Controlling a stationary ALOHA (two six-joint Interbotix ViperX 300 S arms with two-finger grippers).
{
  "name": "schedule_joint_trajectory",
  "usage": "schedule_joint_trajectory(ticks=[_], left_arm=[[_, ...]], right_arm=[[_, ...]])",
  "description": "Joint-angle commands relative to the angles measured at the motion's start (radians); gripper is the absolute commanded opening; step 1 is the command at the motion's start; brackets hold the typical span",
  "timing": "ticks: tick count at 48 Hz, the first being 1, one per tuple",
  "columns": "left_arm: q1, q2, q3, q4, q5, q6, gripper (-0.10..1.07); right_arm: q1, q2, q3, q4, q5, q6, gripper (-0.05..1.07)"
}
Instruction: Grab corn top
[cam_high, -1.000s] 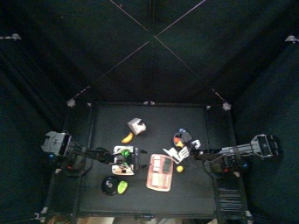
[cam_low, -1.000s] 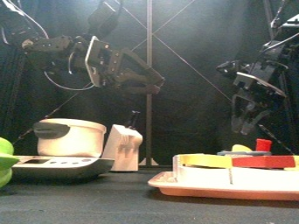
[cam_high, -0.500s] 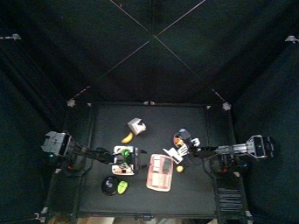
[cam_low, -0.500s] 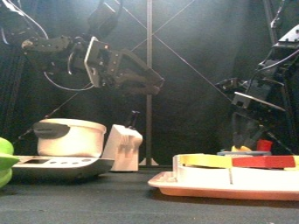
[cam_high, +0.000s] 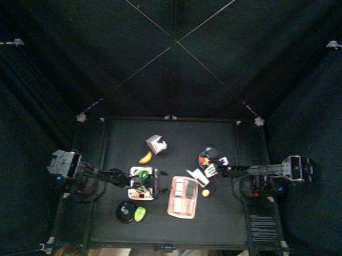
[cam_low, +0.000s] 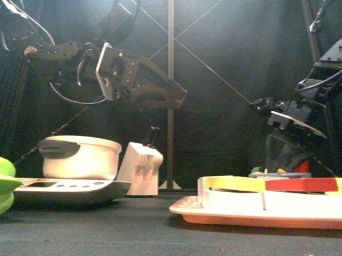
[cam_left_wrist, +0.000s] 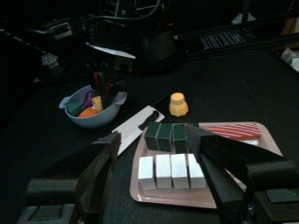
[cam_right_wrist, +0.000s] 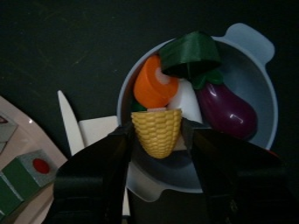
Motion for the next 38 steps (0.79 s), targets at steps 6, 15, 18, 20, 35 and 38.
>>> schedule_joint_trajectory(ticks=[6,15,18,20,35,38], left_arm=[[-0.002,-0.006,-0.009,0.0,-0.011,0.0,0.95],[-0.002,-0.006,-0.009,0.0,-0.011,0.0,0.95],[-0.002,-0.006,-0.009,0.0,-0.011,0.0,0.95],[-0.002,-0.006,-0.009,0.0,-0.011,0.0,0.95],[-0.002,-0.006,-0.009,0.0,-0.011,-0.002,0.95],[-0.003,-0.006,-0.008,0.0,-0.011,-0.002,0.95]], right_arm=[[-0.003,-0.018,-0.015,-0.026,0.0,0.0,0.81],[0.003,-0.044,-0.028,-0.028,0.006,0.0,0.72],[0.005,-0.054,-0.029,-0.028,0.006,0.0,0.69],[0.008,-0.06,-0.032,-0.026,0.006,0.0,0.68],[0.055,-0.146,-0.051,-0.005,0.069,0.0,0.67],[0.069,-0.16,-0.049,-0.003,0.074,0.0,0.67]])
